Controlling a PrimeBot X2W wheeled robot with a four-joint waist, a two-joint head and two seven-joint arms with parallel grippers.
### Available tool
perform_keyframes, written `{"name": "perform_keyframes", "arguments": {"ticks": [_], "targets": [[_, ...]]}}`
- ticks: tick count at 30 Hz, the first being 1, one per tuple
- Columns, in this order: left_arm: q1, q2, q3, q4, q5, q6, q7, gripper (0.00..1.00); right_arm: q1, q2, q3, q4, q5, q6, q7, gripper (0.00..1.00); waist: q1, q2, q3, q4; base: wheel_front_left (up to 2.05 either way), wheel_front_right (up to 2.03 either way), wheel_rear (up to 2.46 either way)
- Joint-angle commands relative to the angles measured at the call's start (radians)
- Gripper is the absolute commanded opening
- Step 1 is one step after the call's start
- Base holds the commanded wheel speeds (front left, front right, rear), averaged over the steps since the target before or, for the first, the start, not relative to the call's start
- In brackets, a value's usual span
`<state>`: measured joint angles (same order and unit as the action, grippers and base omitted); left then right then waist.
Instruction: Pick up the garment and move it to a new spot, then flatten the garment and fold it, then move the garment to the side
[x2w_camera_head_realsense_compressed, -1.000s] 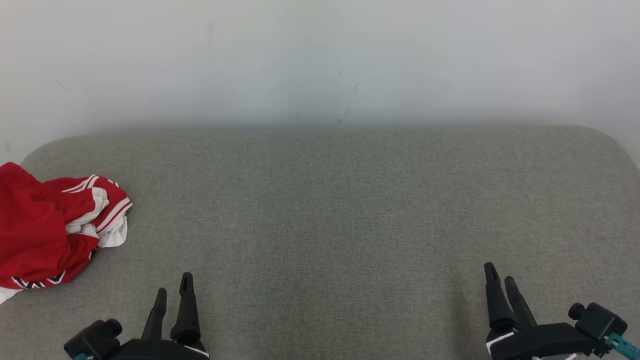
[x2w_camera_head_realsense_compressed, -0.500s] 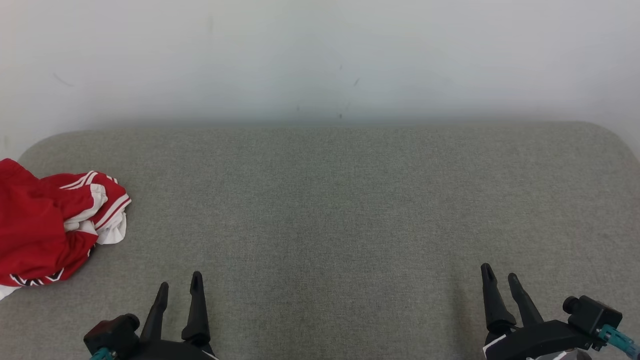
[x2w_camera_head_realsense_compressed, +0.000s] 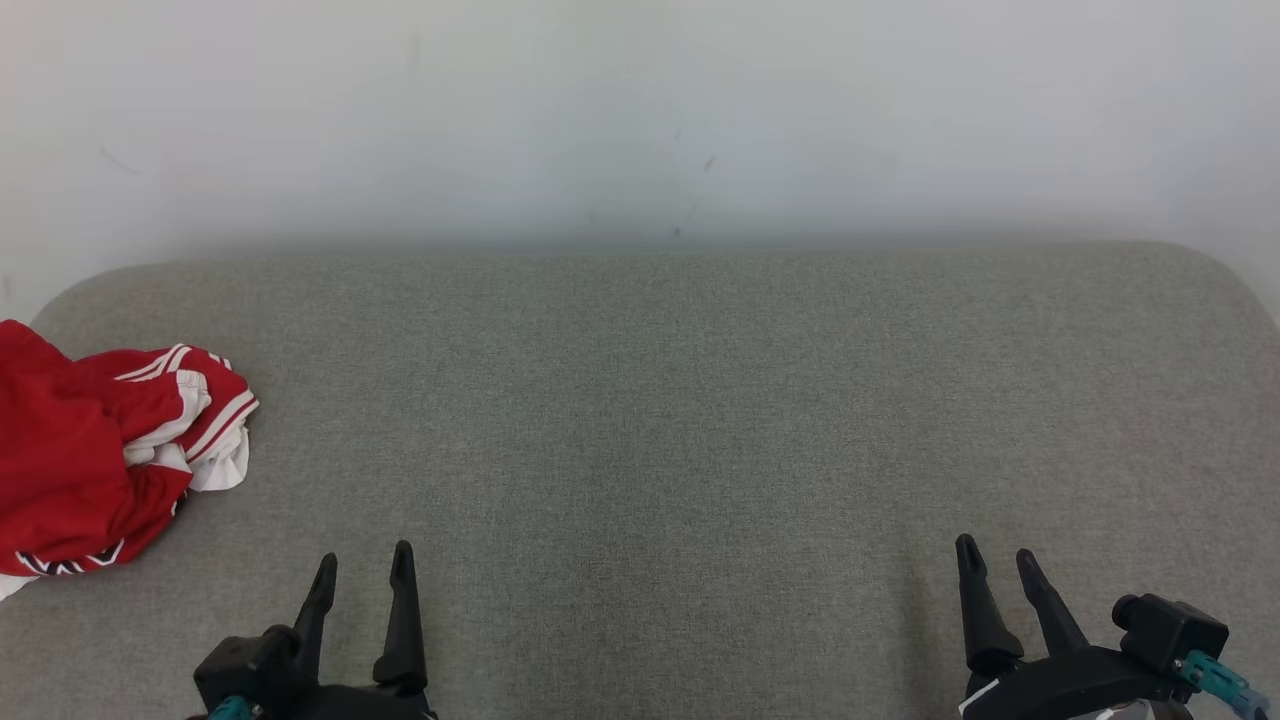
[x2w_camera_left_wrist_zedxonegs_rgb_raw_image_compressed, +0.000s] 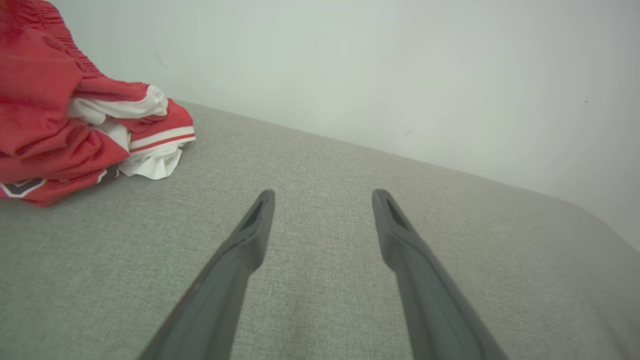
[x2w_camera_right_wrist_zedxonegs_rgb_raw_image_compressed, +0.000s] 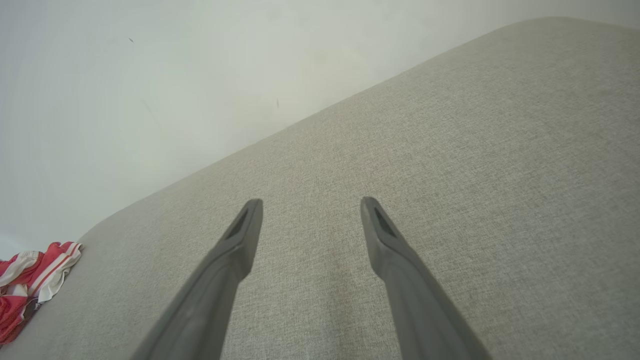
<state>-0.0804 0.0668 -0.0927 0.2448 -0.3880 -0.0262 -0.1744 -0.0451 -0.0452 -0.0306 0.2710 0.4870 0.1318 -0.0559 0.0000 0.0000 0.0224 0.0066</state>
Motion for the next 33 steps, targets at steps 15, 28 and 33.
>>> {"name": "perform_keyframes", "arguments": {"ticks": [15,28,33], "targets": [[0.014,0.005,-0.004,-0.006,0.15,0.007,-0.04,1.0,-0.019,-0.006,0.03,0.014,-0.131,-0.002,-0.035,1.0,0.0,0.0,-0.001,0.004,0.0,0.0,0.0],[0.03,-0.001,0.002,-0.001,0.242,0.012,-0.066,1.0,-0.014,-0.007,0.045,0.022,-0.225,-0.002,-0.05,1.0,0.0,0.0,-0.003,0.006,0.0,0.0,0.0],[0.034,-0.004,0.004,-0.001,0.273,0.013,-0.076,1.0,-0.014,-0.007,0.05,0.023,-0.256,-0.002,-0.053,1.0,0.0,0.0,0.0,0.005,0.0,0.0,0.0]]}}
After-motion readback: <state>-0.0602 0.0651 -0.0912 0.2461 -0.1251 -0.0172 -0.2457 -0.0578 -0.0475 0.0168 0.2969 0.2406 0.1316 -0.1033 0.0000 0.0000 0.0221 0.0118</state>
